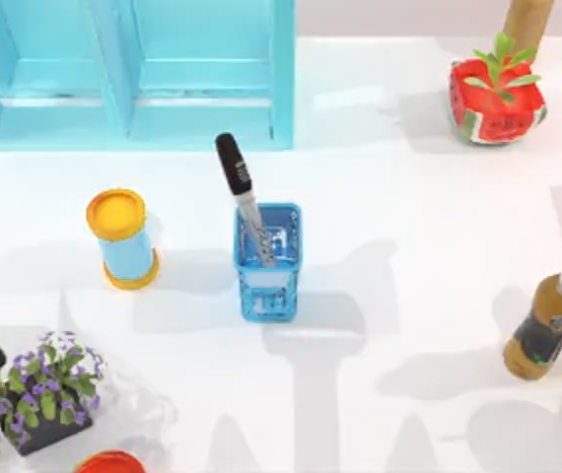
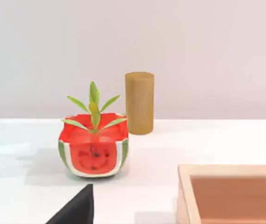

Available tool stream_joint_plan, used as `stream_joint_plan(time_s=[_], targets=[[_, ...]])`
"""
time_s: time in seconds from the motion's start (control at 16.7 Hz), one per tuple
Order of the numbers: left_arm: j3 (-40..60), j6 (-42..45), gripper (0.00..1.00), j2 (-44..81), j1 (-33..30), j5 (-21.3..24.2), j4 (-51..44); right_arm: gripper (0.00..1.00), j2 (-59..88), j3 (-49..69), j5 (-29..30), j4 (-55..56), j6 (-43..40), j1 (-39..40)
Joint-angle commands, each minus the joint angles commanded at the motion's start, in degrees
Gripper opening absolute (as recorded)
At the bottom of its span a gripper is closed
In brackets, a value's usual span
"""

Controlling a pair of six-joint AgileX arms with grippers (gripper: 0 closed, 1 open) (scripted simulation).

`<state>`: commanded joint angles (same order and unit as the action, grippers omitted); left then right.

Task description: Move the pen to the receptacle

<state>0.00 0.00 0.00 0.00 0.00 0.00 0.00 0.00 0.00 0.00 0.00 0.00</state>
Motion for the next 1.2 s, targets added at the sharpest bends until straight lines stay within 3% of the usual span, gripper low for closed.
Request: stream_joint_plan(time_s=[0.24,0.48,1.2], targets=[[0.0,0.0,1.0,0.0,0.0,0.0,0.0,1.0,1.82,1.19,-0.43,0.34,0.07,0.86],[0.0,0.0,1.0,0.0,0.0,0.0,0.0,1.0,12.61,7.41,-2.61,2.03,0.38,5.36],[0.0,0.0,1.0,0.0,0.0,0.0,0.0,1.0,72.84,37.42,-13.04,10.66,2.39,26.62]])
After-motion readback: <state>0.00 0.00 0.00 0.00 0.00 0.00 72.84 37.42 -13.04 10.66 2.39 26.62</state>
